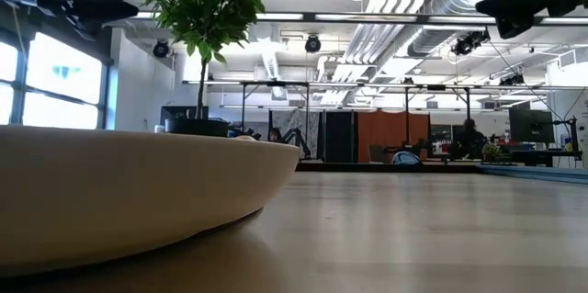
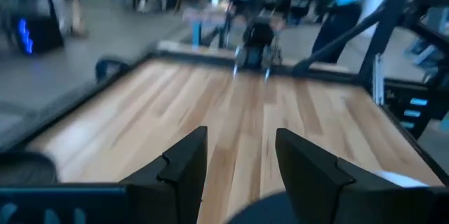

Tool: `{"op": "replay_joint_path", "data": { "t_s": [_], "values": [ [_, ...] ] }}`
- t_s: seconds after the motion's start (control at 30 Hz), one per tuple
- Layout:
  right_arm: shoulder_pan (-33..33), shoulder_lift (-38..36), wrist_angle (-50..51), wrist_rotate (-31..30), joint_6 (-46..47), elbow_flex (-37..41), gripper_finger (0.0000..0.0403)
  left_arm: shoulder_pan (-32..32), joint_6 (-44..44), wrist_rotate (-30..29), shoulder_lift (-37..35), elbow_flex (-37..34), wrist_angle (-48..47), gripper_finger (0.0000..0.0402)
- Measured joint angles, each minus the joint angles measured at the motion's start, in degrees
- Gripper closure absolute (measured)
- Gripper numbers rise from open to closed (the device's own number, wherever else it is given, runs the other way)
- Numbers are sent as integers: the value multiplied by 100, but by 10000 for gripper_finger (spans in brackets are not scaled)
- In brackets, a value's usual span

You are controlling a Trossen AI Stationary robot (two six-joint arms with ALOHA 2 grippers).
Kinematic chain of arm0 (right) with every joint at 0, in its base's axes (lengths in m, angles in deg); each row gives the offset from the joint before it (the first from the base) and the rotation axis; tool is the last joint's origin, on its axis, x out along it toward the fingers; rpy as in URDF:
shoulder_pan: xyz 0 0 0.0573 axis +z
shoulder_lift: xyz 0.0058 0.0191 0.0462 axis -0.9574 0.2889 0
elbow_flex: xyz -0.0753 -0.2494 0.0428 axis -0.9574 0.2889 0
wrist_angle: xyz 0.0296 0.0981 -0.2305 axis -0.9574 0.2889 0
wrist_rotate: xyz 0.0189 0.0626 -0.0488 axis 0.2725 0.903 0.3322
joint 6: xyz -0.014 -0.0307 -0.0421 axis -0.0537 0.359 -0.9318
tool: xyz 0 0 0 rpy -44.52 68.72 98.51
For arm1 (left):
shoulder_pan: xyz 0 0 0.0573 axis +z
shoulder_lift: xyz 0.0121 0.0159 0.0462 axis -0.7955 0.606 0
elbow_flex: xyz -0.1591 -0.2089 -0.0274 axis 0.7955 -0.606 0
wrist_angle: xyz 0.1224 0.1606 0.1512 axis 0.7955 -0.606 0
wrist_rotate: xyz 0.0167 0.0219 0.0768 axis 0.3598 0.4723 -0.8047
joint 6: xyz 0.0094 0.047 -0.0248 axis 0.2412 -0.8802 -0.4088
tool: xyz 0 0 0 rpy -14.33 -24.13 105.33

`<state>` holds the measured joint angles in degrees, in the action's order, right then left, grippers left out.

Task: Pick & Place donuts
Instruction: Return to Home Position

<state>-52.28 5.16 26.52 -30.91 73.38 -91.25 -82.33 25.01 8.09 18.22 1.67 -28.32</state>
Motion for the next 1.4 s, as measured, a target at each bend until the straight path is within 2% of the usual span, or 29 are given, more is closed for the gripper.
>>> {"op": "replay_joint_path", "data": {
  "t_s": [0.07, 0.2, 0.37, 0.57, 0.67, 0.9, 1.17, 1.4],
  "values": [
    [0, 3, -14, 97, -1, 0, 274, 0, -461, 48, -71, -407, 706, 234],
    [0, 5, -80, 116, -36, 0, 274, 0, -808, -119, -127, -925, 1347, 234],
    [-2, 3, -1086, 250, -756, 359, 274, 4, -807, -575, -134, -1108, 1477, 234],
    [-4, 5, -2211, 438, -1172, 1043, 274, 4, -814, -614, -134, -1108, 1485, 234],
    [-4, 3, -2581, 452, -1467, 1127, 274, 4, -755, -611, -134, -1108, 1487, 234],
    [-4, 3, -2606, 1010, -1263, 1280, 274, 4, -483, -426, -112, -1108, 1484, 234],
    [-4, 7, -2873, 1104, -885, 1648, 274, 2, -471, -342, -111, -1115, 1502, 234],
    [-7, 4, -2913, 905, -974, 1687, 274, 2, -810, -682, -100, -1775, 2504, 234]
  ]
}}
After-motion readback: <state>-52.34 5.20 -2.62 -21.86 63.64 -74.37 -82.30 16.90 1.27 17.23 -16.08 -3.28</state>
